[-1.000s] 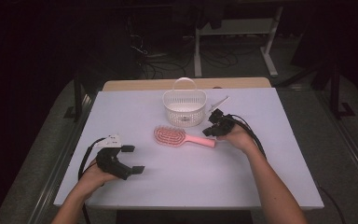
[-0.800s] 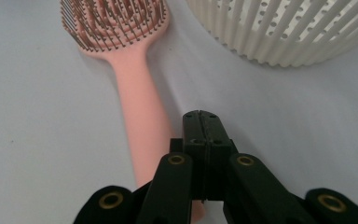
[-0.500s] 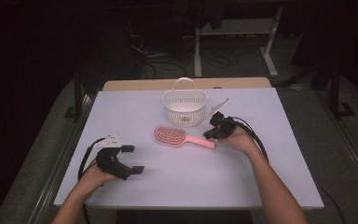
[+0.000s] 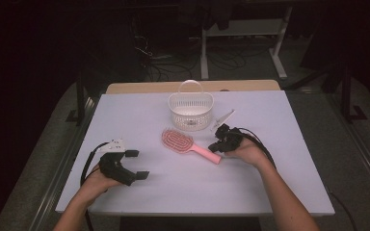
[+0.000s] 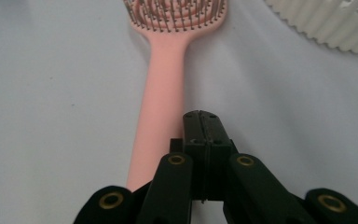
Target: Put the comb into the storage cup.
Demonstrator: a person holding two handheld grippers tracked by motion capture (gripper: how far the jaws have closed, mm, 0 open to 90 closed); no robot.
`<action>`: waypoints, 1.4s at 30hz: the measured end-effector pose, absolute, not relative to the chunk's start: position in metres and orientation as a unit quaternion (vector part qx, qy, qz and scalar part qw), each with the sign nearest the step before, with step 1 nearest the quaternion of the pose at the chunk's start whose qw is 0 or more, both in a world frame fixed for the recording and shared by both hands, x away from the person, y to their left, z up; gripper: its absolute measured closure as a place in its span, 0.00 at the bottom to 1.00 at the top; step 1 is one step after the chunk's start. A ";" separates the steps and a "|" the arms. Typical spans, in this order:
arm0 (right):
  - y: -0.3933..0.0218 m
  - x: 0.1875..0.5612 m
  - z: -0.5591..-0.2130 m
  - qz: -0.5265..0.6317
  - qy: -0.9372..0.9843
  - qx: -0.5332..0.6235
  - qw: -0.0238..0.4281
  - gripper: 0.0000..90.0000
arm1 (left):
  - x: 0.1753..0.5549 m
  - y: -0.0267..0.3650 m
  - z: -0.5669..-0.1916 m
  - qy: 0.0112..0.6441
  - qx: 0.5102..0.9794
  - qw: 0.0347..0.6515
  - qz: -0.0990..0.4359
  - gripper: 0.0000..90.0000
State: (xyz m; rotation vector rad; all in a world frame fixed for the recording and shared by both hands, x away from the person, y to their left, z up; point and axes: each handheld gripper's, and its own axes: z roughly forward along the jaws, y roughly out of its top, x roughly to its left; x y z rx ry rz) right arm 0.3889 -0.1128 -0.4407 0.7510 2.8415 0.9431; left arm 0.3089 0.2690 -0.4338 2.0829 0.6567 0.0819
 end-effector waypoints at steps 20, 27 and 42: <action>-0.124 0.360 -0.428 0.351 0.899 0.261 0.028 0.93 | 0.309 0.269 -0.434 0.266 0.847 0.459 0.032 0.00; -0.137 0.349 -0.419 0.374 0.880 0.288 0.046 0.71 | 0.309 0.269 -0.434 0.266 0.847 0.459 0.033 0.00; -0.171 0.311 -0.427 0.416 0.838 0.336 0.108 0.13 | 0.308 0.271 -0.432 0.264 0.842 0.469 0.031 0.00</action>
